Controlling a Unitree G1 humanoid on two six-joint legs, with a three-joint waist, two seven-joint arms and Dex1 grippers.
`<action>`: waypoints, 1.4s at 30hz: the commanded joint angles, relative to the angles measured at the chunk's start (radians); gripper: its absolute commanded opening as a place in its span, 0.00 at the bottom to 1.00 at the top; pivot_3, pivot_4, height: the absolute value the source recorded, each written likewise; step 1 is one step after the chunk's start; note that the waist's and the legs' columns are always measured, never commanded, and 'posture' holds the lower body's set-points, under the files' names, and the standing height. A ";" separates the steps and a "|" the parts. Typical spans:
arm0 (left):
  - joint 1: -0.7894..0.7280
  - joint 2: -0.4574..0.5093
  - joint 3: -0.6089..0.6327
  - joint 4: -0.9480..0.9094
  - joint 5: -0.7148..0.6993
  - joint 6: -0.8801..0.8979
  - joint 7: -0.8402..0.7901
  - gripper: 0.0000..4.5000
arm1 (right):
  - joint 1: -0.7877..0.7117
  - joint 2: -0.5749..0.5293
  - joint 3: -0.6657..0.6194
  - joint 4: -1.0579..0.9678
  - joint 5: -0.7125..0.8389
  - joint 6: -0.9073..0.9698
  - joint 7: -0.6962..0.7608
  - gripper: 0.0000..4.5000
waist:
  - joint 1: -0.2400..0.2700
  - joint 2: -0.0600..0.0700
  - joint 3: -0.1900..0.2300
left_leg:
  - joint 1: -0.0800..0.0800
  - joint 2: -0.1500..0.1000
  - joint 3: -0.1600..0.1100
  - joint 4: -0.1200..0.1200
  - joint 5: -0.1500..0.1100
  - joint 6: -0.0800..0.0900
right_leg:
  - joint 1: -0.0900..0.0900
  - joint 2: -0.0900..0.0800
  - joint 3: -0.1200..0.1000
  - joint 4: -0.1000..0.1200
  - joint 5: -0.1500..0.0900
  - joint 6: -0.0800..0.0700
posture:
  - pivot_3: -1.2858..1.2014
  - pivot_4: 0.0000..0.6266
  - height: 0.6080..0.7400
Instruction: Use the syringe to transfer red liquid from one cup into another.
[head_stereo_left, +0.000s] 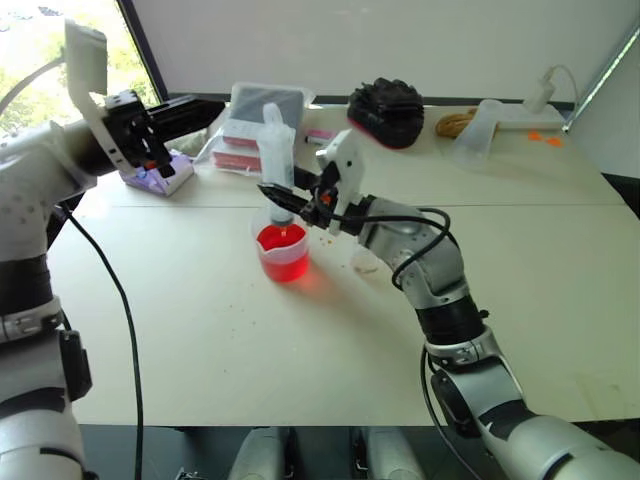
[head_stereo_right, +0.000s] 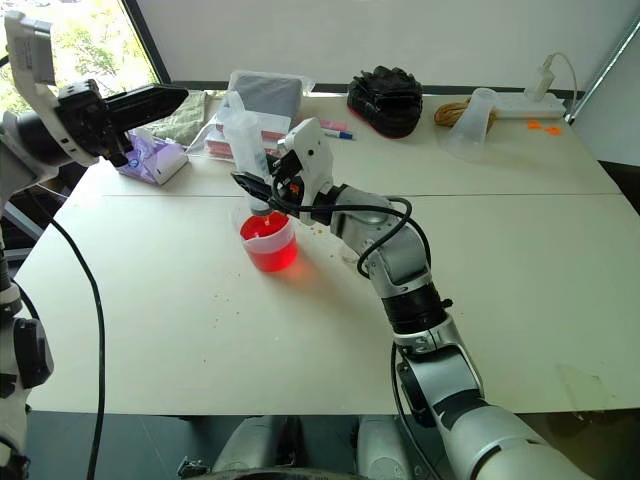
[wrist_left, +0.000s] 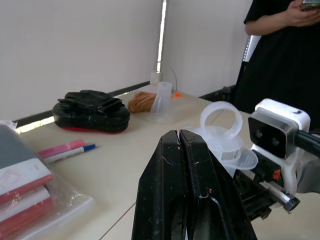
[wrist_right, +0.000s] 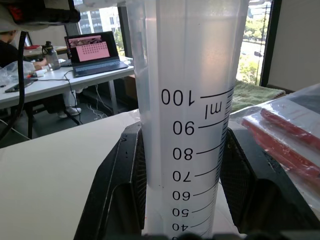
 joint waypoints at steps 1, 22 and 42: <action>-0.017 0.007 0.000 -0.021 0.017 -0.024 -0.016 0.00 | 0.011 0.014 0.021 0.003 -0.034 -0.067 0.010 0.32 | 0.001 0.000 0.000 | 0.000 0.000 0.000 0.000 0.000 0.000 | 0.000 0.000 0.000 0.000 0.000 0.000 | 0.52 0.24 1.00; 0.030 -0.013 -0.036 -0.033 0.056 -0.032 -0.066 0.00 | 0.058 0.043 0.049 0.045 -0.115 -0.158 0.025 0.32 | 0.001 -0.001 0.000 | 0.002 0.000 0.000 0.001 0.000 -0.001 | 0.000 0.000 0.001 0.005 0.000 0.000 | 0.52 0.24 1.00; 0.128 0.035 -0.036 -0.106 0.088 -0.045 -0.075 0.46 | 0.047 0.040 0.038 0.055 -0.118 -0.156 0.040 0.32 | 0.001 -0.002 0.001 | 0.002 0.000 0.000 0.001 0.000 -0.001 | 0.000 0.000 0.002 0.005 0.000 0.000 | 0.52 0.24 1.00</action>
